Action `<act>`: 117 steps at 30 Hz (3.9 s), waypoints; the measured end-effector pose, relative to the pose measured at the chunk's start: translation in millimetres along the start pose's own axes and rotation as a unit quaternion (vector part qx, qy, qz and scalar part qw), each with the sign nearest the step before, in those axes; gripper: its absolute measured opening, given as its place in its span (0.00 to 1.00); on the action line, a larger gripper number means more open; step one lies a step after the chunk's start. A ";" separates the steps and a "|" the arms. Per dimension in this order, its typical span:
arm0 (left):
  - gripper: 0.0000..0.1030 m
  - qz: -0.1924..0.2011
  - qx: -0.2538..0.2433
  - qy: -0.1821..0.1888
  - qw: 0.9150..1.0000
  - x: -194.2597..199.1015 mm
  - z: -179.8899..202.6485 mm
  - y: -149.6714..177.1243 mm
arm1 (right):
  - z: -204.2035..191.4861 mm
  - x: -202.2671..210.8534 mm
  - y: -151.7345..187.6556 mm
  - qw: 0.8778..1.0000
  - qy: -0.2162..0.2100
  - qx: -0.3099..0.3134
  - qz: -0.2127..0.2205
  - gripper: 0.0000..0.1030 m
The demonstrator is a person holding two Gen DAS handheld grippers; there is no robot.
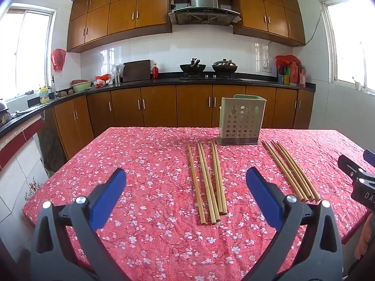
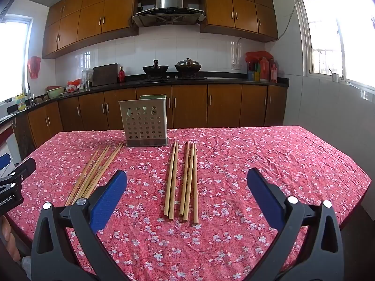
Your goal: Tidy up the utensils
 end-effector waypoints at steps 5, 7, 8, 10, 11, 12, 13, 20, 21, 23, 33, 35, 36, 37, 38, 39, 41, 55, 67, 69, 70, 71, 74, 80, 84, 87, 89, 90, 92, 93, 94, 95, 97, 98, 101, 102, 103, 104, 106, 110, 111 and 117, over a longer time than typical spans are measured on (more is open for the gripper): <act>0.96 -0.001 -0.001 -0.002 1.000 -0.1 -0.8 -0.1 | 0.7 0.0 0.3 1.000 -0.001 -0.001 -0.001 0.98; 0.96 0.000 -0.002 -0.002 1.000 0.5 -0.5 -0.4 | 1.0 0.2 0.3 1.000 -0.001 -0.002 0.000 0.98; 0.96 0.000 -0.004 -0.002 1.000 -0.1 0.0 0.2 | 1.1 0.2 0.3 1.000 -0.001 -0.002 0.000 0.98; 0.96 0.000 -0.004 -0.003 1.000 -0.3 -0.1 0.2 | 1.3 0.2 0.4 1.000 -0.001 -0.002 0.000 0.98; 0.96 0.000 -0.004 -0.002 1.000 -0.1 0.0 0.2 | 1.4 0.1 0.4 1.000 -0.001 -0.002 0.000 0.98; 0.96 0.000 -0.004 -0.002 1.000 -0.1 -0.1 0.2 | 1.4 0.1 0.5 1.000 -0.001 -0.003 0.000 0.98; 0.96 -0.001 -0.003 -0.002 1.000 -0.2 -0.2 0.2 | 1.4 0.0 0.6 1.000 -0.001 -0.003 0.000 0.98; 0.96 0.000 -0.003 -0.001 1.000 0.2 -0.8 -0.3 | 1.6 -0.3 1.0 1.000 -0.001 -0.003 0.001 0.98; 0.96 0.000 -0.004 -0.002 1.000 0.0 0.0 0.2 | 1.5 -0.3 1.1 1.000 -0.001 -0.003 0.001 0.98; 0.96 0.000 -0.004 -0.002 1.000 0.0 -0.3 0.3 | 1.4 -0.4 1.2 1.000 -0.001 -0.003 0.000 0.98; 0.96 0.000 -0.004 -0.002 1.000 0.0 0.0 0.2 | 1.2 -0.5 1.6 1.000 -0.001 -0.004 0.000 0.98; 0.96 0.000 -0.004 -0.002 1.000 0.1 -0.1 0.2 | 1.4 -0.5 1.6 1.000 -0.001 -0.004 0.000 0.98; 0.96 0.000 -0.004 -0.002 1.000 0.2 -0.2 0.1 | 1.4 -0.5 1.6 1.000 -0.002 -0.004 0.000 0.98; 0.96 0.000 -0.004 -0.002 1.000 0.2 -0.3 0.2 | 1.5 -0.5 1.7 1.000 -0.001 -0.004 0.000 0.98; 0.96 0.000 -0.004 -0.002 1.000 0.3 -0.4 0.2 | 1.5 -0.5 1.7 1.000 -0.001 -0.004 0.001 0.98; 0.96 0.000 -0.004 -0.002 1.000 0.3 -0.6 0.2 | 1.5 -0.6 1.7 1.000 -0.001 -0.004 0.000 0.98; 0.96 0.000 -0.004 -0.002 1.000 0.0 0.1 0.2 | 1.6 -0.5 1.8 1.000 -0.002 -0.004 0.000 0.98; 0.96 0.000 -0.005 -0.002 1.000 0.0 0.0 0.2 | 2.1 -0.1 1.7 1.000 -0.002 -0.004 0.000 0.98; 0.96 0.000 -0.004 -0.002 1.000 0.1 -0.1 0.3 | 1.9 -0.4 1.3 1.000 -0.002 -0.005 0.000 0.98; 0.96 -0.001 -0.004 -0.002 1.000 0.1 -0.1 0.3 | 1.9 -0.4 1.1 1.000 -0.002 -0.005 0.000 0.98; 0.96 0.000 -0.004 -0.002 1.000 0.1 -0.1 0.3 | 1.7 -0.5 1.1 1.000 -0.002 -0.005 0.000 0.98; 0.96 -0.001 -0.005 -0.002 1.000 0.0 -0.1 0.4 | 1.8 -0.6 1.1 1.000 -0.002 -0.005 0.000 0.98; 0.96 -0.001 -0.005 -0.002 1.000 0.1 0.0 0.5 | 1.9 -0.8 1.1 1.000 -0.002 -0.005 0.000 0.98; 0.96 -0.001 -0.005 -0.002 1.000 0.1 -0.2 0.5 | 2.0 -1.2 1.1 1.000 -0.002 -0.005 0.000 0.98; 0.96 -0.001 -0.005 -0.002 1.000 0.2 -0.3 0.6 | 2.1 -1.5 1.2 1.000 -0.002 -0.006 0.000 0.98; 0.96 -0.001 -0.005 -0.002 1.000 0.1 -0.2 0.5 | 2.2 -1.9 1.4 1.000 -0.002 -0.006 -0.001 0.98; 0.96 -0.002 -0.005 -0.002 1.000 0.2 -0.7 0.6 | 2.0 -2.0 1.7 1.000 -0.002 -0.007 -0.002 0.98; 0.96 -0.003 -0.005 -0.002 1.000 0.3 -1.3 0.7 | 1.9 -2.2 1.9 1.000 -0.002 -0.007 -0.002 0.98; 0.96 -0.004 -0.004 -0.002 1.000 -0.3 -4.1 7.2 | 2.5 -3.6 2.7 1.000 -0.001 -0.008 -0.004 0.98; 0.96 -0.005 -0.004 -0.003 1.000 -0.7 -5.1 8.5 | 1.1 -5.9 3.4 1.000 0.000 -0.009 -0.007 0.98; 0.96 -0.007 -0.004 -0.003 1.000 -3.1 -4.9 5.4 | 2.0 -6.3 3.3 1.000 0.000 -0.010 -0.008 0.98; 0.96 -0.009 -0.004 -0.004 1.000 -4.3 -3.8 5.7 | 2.5 -8.2 3.3 1.000 0.001 -0.011 -0.011 0.98; 0.96 -0.012 -0.003 -0.005 1.000 -14.2 -0.1 7.5 | 2.7 -14.4 6.6 1.000 0.003 -0.013 -0.015 0.98; 0.96 -0.015 -0.003 -0.007 1.000 -16.4 -1.1 8.8 | 9.0 -16.6 8.5 1.000 0.004 -0.015 -0.018 0.98; 0.96 -0.024 0.000 -0.012 1.000 -25.4 -6.6 10.0 | 14.0 -23.2 11.0 0.999 0.005 -0.022 -0.027 0.98; 0.96 -0.027 0.001 -0.014 1.000 -27.8 -7.9 11.0 | 17.2 -27.3 11.9 0.999 0.004 -0.029 -0.032 0.98; 0.96 -0.031 0.003 -0.019 0.999 -32.0 -10.9 11.7 | 19.0 -30.1 12.7 0.999 0.003 -0.033 -0.036 0.98; 0.96 -0.035 0.003 -0.025 0.999 -35.8 -13.7 12.2 | 22.5 -35.4 14.2 0.998 0.003 -0.039 -0.043 0.98; 0.96 -0.044 0.004 -0.034 0.998 -43.9 -17.8 12.4 | 28.7 -46.0 17.8 0.997 0.001 -0.048 -0.059 0.97; 0.96 -0.069 0.001 -0.050 0.996 -63.3 -24.6 13.1 | 33.6 -74.3 30.8 0.991 -0.010 -0.061 -0.115 0.66; 0.96 -0.076 0.001 -0.053 0.996 -68.1 -25.8 13.4 | 32.6 -85.2 37.9 0.988 -0.020 -0.065 -0.140 0.61; 0.80 -0.136 0.010 -0.052 0.989 -98.4 -31.9 24.3 | 21.7 -116.5 63.5 0.971 -0.066 -0.087 -0.213 0.26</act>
Point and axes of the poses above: each gripper's, at about its wrist camera, not at the fingertips, and x roughly against the way its jaws point, z to its right, y to its underside, the point moved 10 cm from there along -x, roughly the way its jaws point, and after that the axes turned 11 degrees about x, right-handed, at the moved point
